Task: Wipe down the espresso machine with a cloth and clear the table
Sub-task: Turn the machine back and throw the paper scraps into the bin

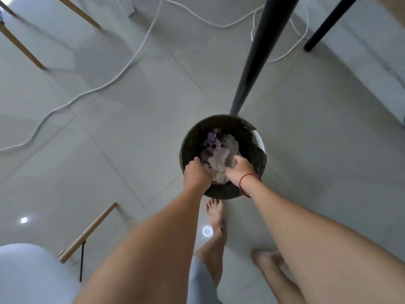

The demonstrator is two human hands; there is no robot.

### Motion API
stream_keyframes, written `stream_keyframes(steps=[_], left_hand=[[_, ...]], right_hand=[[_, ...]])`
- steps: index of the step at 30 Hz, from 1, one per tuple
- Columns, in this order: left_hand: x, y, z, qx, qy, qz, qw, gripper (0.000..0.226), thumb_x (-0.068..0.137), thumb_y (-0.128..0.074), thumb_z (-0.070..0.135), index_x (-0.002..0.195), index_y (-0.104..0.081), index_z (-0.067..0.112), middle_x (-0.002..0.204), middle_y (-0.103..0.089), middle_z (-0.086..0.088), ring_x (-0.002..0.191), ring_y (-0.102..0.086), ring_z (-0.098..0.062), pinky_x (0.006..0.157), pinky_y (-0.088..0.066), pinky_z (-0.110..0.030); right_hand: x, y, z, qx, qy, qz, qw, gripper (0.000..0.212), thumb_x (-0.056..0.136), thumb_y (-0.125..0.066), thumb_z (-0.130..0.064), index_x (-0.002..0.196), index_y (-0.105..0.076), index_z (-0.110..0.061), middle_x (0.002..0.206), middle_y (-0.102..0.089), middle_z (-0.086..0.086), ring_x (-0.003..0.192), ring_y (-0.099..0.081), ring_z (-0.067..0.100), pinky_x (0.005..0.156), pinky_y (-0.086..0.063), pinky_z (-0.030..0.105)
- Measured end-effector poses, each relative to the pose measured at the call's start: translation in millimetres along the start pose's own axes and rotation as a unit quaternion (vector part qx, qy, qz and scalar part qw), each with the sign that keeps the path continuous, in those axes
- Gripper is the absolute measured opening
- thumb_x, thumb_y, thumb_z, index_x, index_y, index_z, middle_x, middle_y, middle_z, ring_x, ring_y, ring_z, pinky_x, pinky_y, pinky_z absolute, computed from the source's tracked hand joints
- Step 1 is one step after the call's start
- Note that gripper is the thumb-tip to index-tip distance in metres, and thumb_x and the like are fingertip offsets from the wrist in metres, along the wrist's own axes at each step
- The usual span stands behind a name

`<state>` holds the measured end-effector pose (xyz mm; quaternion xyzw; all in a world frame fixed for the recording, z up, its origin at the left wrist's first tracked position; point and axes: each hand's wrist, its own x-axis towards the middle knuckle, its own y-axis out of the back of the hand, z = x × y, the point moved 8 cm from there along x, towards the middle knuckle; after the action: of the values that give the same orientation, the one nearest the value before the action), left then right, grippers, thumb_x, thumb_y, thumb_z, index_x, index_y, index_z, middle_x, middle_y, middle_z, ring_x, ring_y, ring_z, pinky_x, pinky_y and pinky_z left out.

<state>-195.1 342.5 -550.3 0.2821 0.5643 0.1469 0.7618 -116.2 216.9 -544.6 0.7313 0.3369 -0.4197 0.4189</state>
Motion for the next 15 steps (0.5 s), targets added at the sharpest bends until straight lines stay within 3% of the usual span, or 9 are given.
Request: stream_keyframes(steps=[4, 9, 15], left_hand=[[-57.9, 71.8, 32.7, 0.026, -0.027, 0.037, 0.999, 0.047, 0.091, -0.053, 0.032, 0.132, -0.049, 0.010, 0.130, -0.055, -0.013, 0.121, -0.052, -0.030, 0.097, -0.048, -0.041], [-166.7, 215.8, 102.4, 0.104, -0.099, 0.128, 0.981, 0.054, 0.093, -0.049, 0.039, 0.137, -0.047, 0.008, 0.140, -0.045, -0.015, 0.136, -0.035, -0.029, 0.111, -0.031, -0.040], [-315.5, 370.3, 219.4, 0.095, -0.235, 0.250, 0.935, 0.050, 0.092, -0.048, 0.040, 0.133, -0.050, 0.011, 0.138, -0.047, -0.011, 0.135, -0.036, -0.027, 0.110, -0.032, -0.040]], right_hand=[[-71.1, 38.5, -50.3, 0.001, 0.042, 0.033, 0.999, 0.053, 0.093, -0.051, -0.018, 0.145, -0.038, -0.013, 0.145, -0.045, 0.010, 0.133, -0.043, 0.029, 0.108, -0.035, 0.033], [-201.5, 103.5, -143.5, 0.002, 0.133, 0.075, 0.988, 0.050, 0.095, -0.048, -0.020, 0.144, -0.041, -0.012, 0.147, -0.045, 0.008, 0.134, -0.043, 0.026, 0.108, -0.034, 0.031], [-371.8, 243.5, -244.4, 0.022, 0.281, 0.235, 0.930, 0.049, 0.094, -0.049, -0.019, 0.141, -0.045, -0.005, 0.144, -0.048, 0.016, 0.134, -0.044, 0.027, 0.108, -0.033, 0.029]])
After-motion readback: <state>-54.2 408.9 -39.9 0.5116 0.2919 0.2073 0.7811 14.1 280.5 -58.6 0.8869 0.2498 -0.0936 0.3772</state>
